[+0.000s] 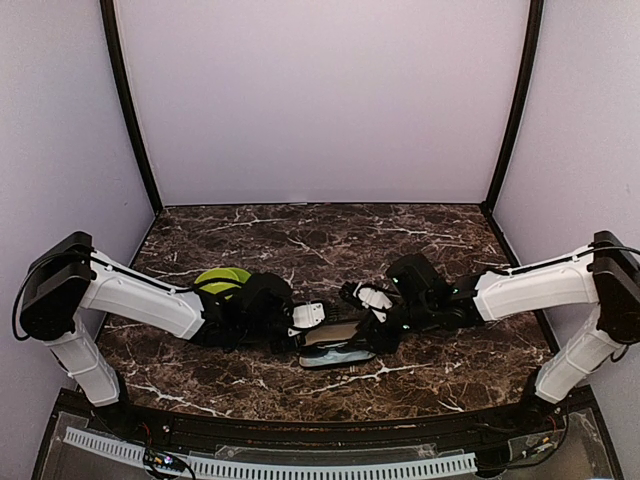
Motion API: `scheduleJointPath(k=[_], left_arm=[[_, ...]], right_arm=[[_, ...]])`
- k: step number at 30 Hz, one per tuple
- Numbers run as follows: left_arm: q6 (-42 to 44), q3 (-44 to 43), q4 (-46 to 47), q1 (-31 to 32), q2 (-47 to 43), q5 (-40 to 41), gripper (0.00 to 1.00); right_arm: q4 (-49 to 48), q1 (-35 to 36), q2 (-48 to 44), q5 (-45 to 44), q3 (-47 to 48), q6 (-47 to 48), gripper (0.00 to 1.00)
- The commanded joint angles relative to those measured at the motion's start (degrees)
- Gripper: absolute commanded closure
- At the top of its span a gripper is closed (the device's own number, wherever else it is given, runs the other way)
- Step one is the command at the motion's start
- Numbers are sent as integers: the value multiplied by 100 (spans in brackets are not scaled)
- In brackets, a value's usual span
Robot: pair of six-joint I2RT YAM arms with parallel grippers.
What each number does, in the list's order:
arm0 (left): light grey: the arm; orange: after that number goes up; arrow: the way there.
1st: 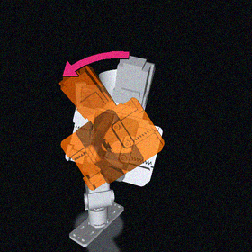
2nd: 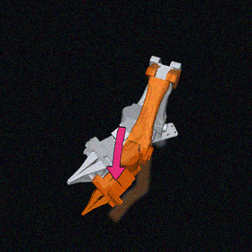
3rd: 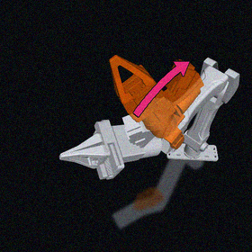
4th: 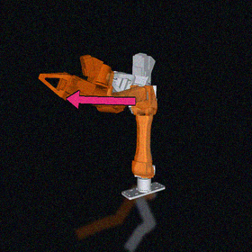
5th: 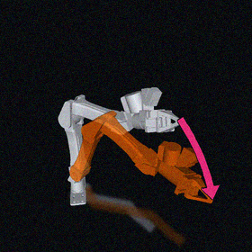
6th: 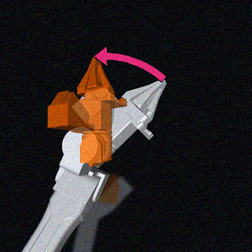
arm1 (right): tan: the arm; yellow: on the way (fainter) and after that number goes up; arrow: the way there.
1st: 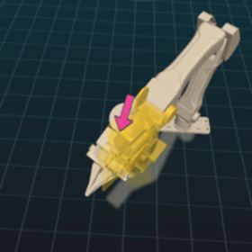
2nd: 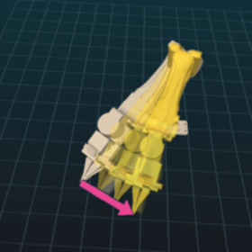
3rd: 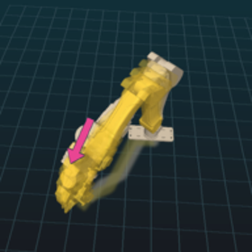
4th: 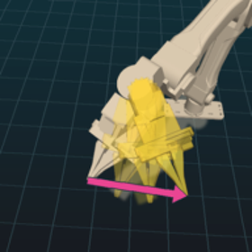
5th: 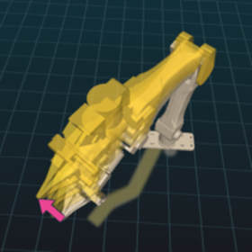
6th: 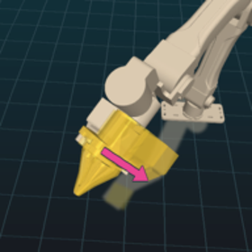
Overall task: Organize the sunglasses
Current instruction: Adjust the sunglasses in the sunglasses case.
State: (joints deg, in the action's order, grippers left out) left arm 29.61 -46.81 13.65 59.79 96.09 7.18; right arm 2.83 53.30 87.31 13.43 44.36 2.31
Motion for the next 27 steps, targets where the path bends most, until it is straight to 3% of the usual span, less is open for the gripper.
scheduleJointPath(k=[1, 27], left_arm=[[45, 112, 130, 59, -132, -139, 100], [63, 138, 220, 68, -179, -108, 100]], right_arm=[[36, -82, 111, -248, 132, -107, 54], [64, 168, -30, -1511, 174, -801, 54]])
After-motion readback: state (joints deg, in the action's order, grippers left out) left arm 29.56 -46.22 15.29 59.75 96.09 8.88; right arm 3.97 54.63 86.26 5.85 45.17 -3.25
